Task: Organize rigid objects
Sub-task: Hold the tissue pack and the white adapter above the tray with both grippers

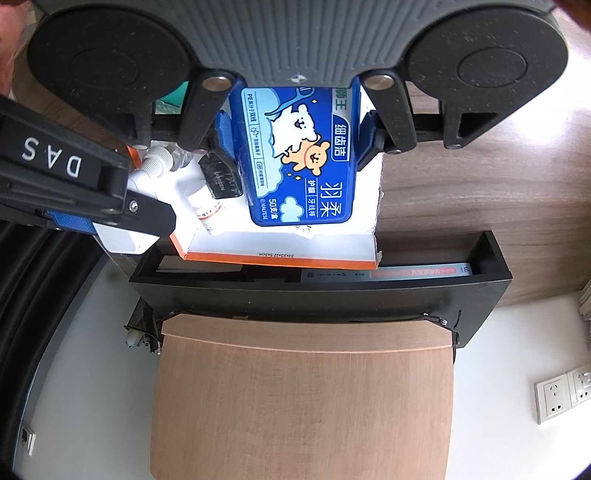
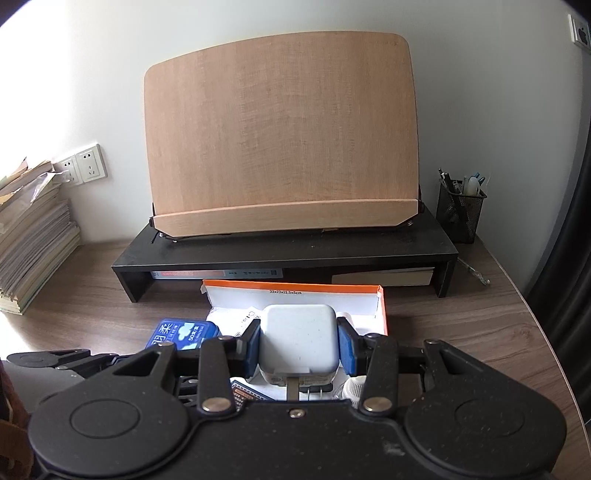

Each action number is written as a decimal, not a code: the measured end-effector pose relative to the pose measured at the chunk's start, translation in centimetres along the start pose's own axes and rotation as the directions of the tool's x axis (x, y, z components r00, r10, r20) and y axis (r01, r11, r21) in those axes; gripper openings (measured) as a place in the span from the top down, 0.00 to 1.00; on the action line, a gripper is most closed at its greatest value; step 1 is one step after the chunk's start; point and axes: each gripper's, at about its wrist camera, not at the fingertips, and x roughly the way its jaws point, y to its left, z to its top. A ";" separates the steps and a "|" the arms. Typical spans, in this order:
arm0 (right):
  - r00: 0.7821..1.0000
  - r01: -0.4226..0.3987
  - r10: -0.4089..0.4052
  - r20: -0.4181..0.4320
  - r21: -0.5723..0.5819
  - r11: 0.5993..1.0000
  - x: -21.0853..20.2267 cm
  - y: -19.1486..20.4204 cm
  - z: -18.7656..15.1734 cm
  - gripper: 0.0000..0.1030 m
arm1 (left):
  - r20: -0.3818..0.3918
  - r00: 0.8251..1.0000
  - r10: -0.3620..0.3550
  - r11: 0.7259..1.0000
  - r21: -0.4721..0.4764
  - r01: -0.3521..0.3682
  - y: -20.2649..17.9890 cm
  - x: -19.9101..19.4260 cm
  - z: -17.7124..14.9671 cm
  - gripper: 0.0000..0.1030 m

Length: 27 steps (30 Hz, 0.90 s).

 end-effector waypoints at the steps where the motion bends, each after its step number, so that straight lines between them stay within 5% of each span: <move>1: 1.000 -0.001 0.001 0.001 0.001 1.000 -0.1 -0.1 0.0 0.50 | 0.001 1.000 0.003 1.000 0.000 -0.003 0.0 -0.1 -0.1 0.39; 27: 0.998 -0.031 0.030 0.058 0.024 0.999 -3.0 -0.3 0.1 0.50 | 0.032 0.999 0.026 1.000 -0.002 -0.025 0.7 -3.1 -0.7 0.39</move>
